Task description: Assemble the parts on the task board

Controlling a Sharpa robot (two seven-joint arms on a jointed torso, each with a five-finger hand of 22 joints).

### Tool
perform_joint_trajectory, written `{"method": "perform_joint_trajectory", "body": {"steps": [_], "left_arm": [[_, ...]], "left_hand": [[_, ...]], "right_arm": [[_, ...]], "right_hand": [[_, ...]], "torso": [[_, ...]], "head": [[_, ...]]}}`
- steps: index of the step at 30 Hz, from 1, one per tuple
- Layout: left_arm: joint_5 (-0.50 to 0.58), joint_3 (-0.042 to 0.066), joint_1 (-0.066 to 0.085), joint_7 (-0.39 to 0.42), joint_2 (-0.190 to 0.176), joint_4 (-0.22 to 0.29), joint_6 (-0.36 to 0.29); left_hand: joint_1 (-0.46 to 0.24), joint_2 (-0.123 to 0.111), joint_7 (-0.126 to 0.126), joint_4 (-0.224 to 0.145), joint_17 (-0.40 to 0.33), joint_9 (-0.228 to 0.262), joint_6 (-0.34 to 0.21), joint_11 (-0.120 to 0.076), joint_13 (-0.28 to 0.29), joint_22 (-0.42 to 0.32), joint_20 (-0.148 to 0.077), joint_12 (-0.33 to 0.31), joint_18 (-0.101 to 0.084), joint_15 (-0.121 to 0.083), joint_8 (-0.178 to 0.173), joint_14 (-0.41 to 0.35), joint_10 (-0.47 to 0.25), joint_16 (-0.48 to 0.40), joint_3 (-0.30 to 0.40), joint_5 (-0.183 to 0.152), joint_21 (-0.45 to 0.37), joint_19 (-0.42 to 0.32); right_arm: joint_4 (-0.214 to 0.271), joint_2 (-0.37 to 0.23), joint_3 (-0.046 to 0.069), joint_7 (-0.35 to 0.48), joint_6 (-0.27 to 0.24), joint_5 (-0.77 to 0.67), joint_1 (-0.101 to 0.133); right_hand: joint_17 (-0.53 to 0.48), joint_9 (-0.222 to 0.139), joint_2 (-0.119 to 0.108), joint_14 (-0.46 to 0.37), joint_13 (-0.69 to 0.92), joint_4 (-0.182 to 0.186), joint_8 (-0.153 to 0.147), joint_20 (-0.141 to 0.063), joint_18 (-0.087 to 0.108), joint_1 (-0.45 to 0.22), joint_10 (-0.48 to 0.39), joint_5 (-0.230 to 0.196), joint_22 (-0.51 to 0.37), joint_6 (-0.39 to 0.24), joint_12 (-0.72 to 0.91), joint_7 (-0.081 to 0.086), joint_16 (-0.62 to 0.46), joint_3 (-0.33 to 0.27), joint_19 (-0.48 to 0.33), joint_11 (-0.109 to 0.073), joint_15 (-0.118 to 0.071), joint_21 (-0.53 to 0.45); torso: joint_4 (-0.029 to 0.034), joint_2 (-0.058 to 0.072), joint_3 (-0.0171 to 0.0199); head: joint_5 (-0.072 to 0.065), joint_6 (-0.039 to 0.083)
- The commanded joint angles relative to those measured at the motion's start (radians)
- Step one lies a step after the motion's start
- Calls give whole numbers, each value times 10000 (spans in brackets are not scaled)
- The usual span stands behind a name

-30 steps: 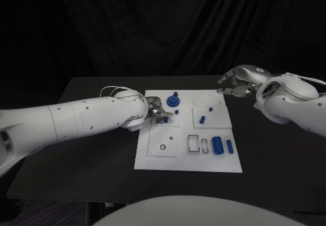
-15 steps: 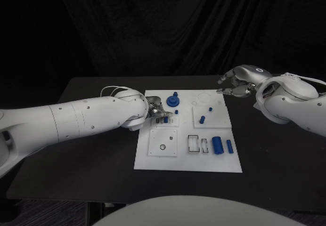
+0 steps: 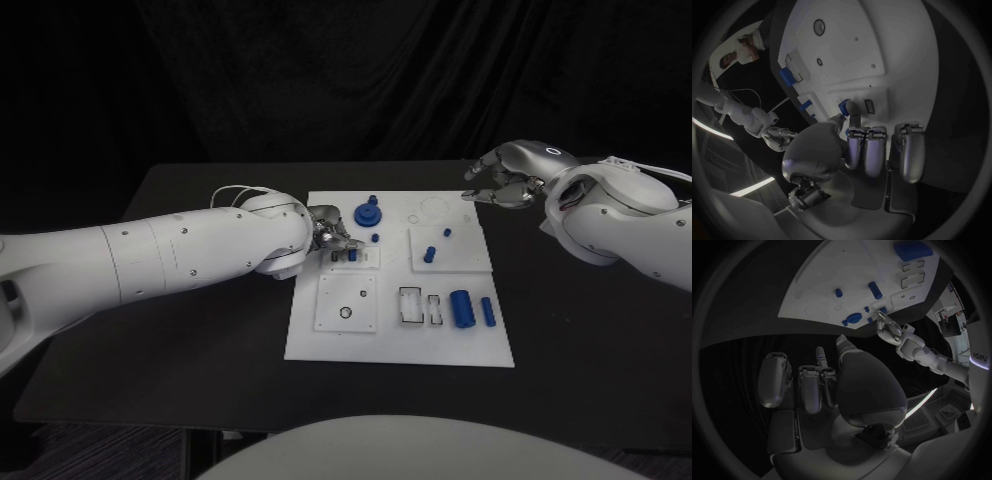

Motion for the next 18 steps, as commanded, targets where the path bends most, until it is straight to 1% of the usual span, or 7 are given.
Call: {"method": "perform_joint_trajectory", "body": {"steps": [1, 4, 7, 9, 11, 15, 18], "left_arm": [[35, -20, -44, 352, -168, 226, -841], [-117, -19, -10, 562, -407, 516, -1242], [-476, -17, 156, 758, -686, 852, -1635], [-736, -17, 328, 837, -805, 984, -1759], [-1042, -18, 550, 834, -917, 1087, -1743], [-1368, -19, 953, 750, -1078, 1077, -1314], [-1429, -19, 1127, 853, -1068, 808, -1018]], "left_hand": [[96, -17, -104, 36, 2632, 373, -40, -68, 2611, 1729, -109, 34, -195, -86, 245, 1076, 1049, 27, -122, 55, 21, 264], [133, -34, -129, 45, 2632, 575, -65, -92, 2611, 1756, -131, 34, -204, -107, 368, 1076, 1049, 27, -159, 63, 43, 291], [203, -74, -154, 31, 2632, 797, -104, -118, 2611, 1821, -156, 34, -226, -133, 505, 1076, 1049, 27, -201, 93, 104, 350], [336, -104, -173, -23, 2632, 877, -149, -135, 2611, 1856, -173, 34, -238, -147, 584, 1076, 1049, 27, -196, 147, 136, 381], [479, -156, -176, -96, 2632, 894, -222, -144, 2611, 1862, -183, 34, -239, -157, 642, 1076, 1049, 27, -187, 262, 136, 384], [551, -201, -154, -104, 2632, 891, -360, -128, 2611, 1866, -181, 34, -240, -147, 652, 1076, 1049, 27, -205, 235, 133, 381], [602, -194, -143, -111, 2632, 891, -411, -118, 2611, 1885, -176, 34, -246, -137, 675, 1076, 1049, 27, -199, 177, 148, 391]], "right_arm": [[25, -42, 7, -161, 28, 33, -29], [43, -72, 7, -142, -33, 35, -30], [80, -127, 8, -87, -164, 35, -30], [110, -169, 8, -41, -265, 36, -30], [149, -218, 8, 9, -377, 36, -29], [209, -273, 8, 50, -506, 36, -26], [227, -291, 8, 58, -543, 36, -24]], "right_hand": [[2147, -9, 17, 839, 2479, -24, 2, 22, 23, 104, 853, 31, 1767, 86, -46, 7, -59, -5, -45, 76, 52, -54], [2148, -10, 17, 839, 2474, -23, 2, 22, 24, 102, 848, 32, 1765, 88, -50, 8, -57, -6, -48, 76, 52, -62], [2154, -11, 16, 841, 2482, -21, 3, 23, 22, 99, 857, 32, 1767, 92, -42, 9, -51, -9, -44, 77, 53, -54], [2158, -12, 16, 843, 2491, -15, 5, 23, 19, 90, 867, 30, 1772, 101, -34, 10, -46, -15, -37, 79, 54, -38], [2159, -12, 17, 844, 2491, -12, 8, 24, 18, 87, 867, 30, 1773, 107, -34, 10, -44, -17, -35, 80, 54, -33], [2177, -13, 16, 851, 2501, -5, 12, 25, 12, 78, 880, 28, 1781, 120, -24, 10, -22, -23, -24, 80, 55, -7], [2177, -13, 16, 851, 2501, -5, 12, 25, 12, 78, 880, 28, 1781, 120, -24, 10, -22, -23, -24, 80, 55, -7]], "torso": [[3, 3, 1], [6, 7, 4], [6, 14, -1], [5, 15, -5], [8, 13, -12], [-6, 2, 8], [-18, 8, 19]], "head": [[-27, -2], [-54, -2], [-67, -2], [-47, -2], [-59, -2], [-34, -2], [3, -2]]}}
